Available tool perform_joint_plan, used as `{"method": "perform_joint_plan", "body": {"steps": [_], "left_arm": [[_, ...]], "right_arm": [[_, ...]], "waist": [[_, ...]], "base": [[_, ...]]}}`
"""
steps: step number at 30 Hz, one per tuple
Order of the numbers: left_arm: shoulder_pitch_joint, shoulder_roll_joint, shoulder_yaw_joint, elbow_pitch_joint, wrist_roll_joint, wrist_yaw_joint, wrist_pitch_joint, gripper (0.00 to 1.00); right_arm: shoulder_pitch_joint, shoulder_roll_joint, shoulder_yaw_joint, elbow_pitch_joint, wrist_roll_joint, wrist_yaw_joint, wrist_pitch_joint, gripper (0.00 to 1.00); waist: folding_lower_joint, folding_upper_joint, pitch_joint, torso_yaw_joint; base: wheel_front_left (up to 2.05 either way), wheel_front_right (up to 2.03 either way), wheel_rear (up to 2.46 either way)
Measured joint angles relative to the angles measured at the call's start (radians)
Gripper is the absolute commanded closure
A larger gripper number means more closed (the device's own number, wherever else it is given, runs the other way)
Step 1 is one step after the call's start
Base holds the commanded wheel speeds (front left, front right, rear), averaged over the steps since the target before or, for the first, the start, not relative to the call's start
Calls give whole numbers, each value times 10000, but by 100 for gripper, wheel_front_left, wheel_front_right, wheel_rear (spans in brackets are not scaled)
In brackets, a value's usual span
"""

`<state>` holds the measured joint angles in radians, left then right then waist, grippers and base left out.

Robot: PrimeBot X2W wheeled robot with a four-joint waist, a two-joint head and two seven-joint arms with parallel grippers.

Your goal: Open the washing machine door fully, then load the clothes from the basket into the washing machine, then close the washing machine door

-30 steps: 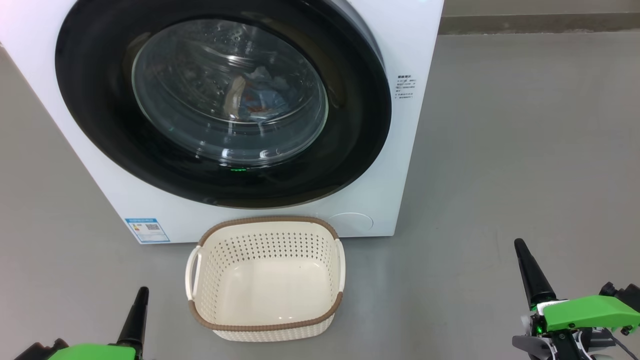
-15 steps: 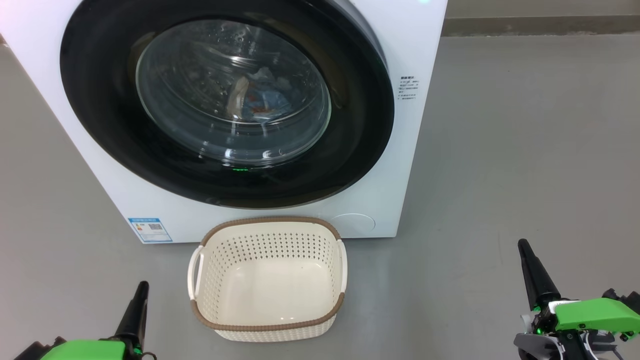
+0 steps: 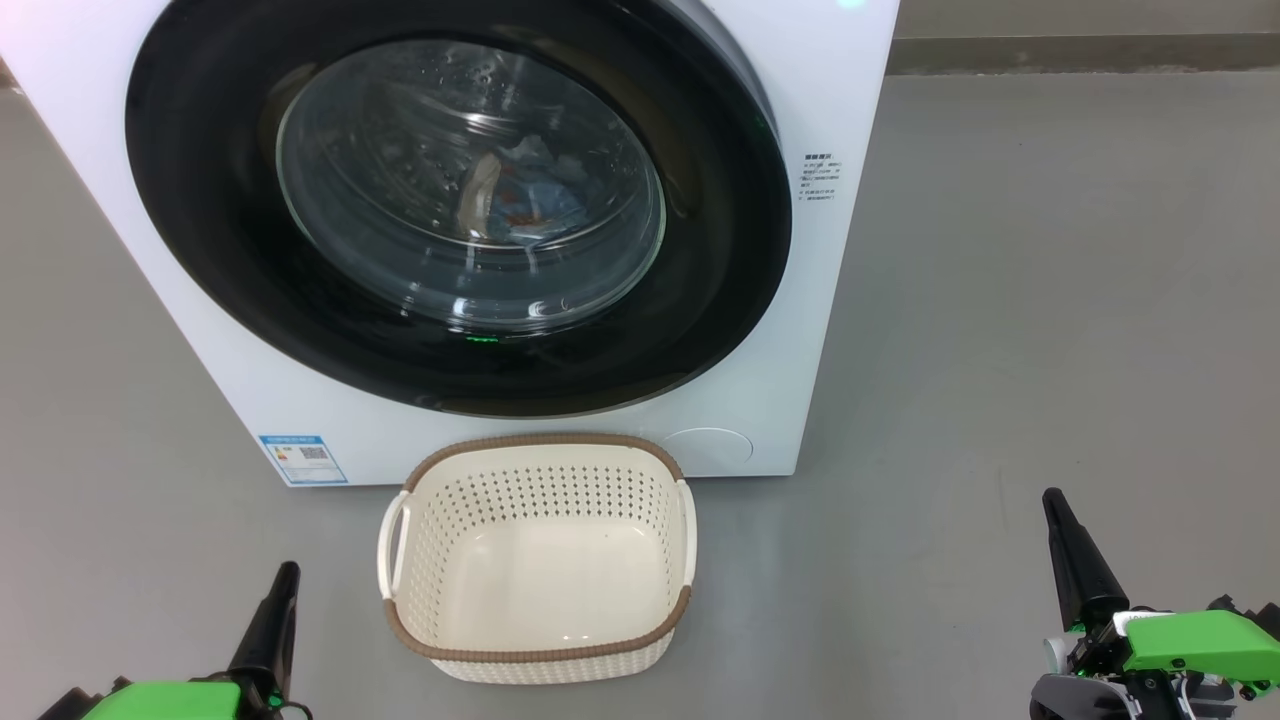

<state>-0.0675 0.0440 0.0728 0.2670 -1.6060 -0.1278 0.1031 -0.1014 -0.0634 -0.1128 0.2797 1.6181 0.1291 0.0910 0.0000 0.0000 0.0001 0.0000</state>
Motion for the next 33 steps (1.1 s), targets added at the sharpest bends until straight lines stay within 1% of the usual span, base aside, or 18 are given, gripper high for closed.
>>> {"method": "perform_joint_plan", "body": {"steps": [33], "left_arm": [[-1,-31,13,6,0,0,13,100]], "right_arm": [[-1,8,-19,-2,0,0,44,100]], "waist": [[0,0,0,0]], "base": [[0,0,0]]}}
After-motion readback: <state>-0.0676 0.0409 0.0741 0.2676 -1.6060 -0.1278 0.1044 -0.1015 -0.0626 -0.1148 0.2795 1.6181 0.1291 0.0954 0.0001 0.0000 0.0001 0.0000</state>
